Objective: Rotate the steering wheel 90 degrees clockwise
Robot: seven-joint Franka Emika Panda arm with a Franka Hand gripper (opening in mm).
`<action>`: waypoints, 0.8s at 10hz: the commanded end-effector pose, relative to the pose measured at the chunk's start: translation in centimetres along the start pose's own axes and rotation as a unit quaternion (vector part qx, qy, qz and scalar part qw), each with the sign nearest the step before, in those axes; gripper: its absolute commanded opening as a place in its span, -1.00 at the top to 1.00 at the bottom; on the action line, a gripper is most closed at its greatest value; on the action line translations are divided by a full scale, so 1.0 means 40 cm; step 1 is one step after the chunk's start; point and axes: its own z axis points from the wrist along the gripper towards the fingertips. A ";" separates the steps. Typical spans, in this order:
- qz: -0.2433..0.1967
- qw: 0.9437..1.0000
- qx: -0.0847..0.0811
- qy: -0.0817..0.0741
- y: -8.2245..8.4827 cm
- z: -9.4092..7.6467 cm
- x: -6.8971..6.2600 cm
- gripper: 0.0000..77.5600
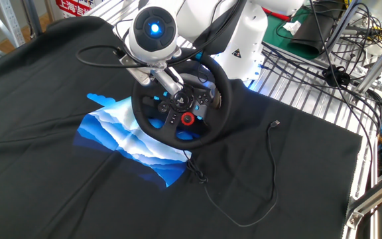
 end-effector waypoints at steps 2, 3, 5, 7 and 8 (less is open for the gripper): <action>-0.018 1.000 -0.003 0.004 0.012 0.004 0.000 0.97; -0.018 1.000 -0.003 0.003 0.012 0.004 0.000 0.97; -0.016 1.000 -0.003 0.003 0.013 0.002 0.001 0.97; -0.012 1.000 -0.002 0.004 0.018 -0.002 0.005 0.97; -0.008 1.000 -0.002 0.005 0.021 -0.005 0.007 0.97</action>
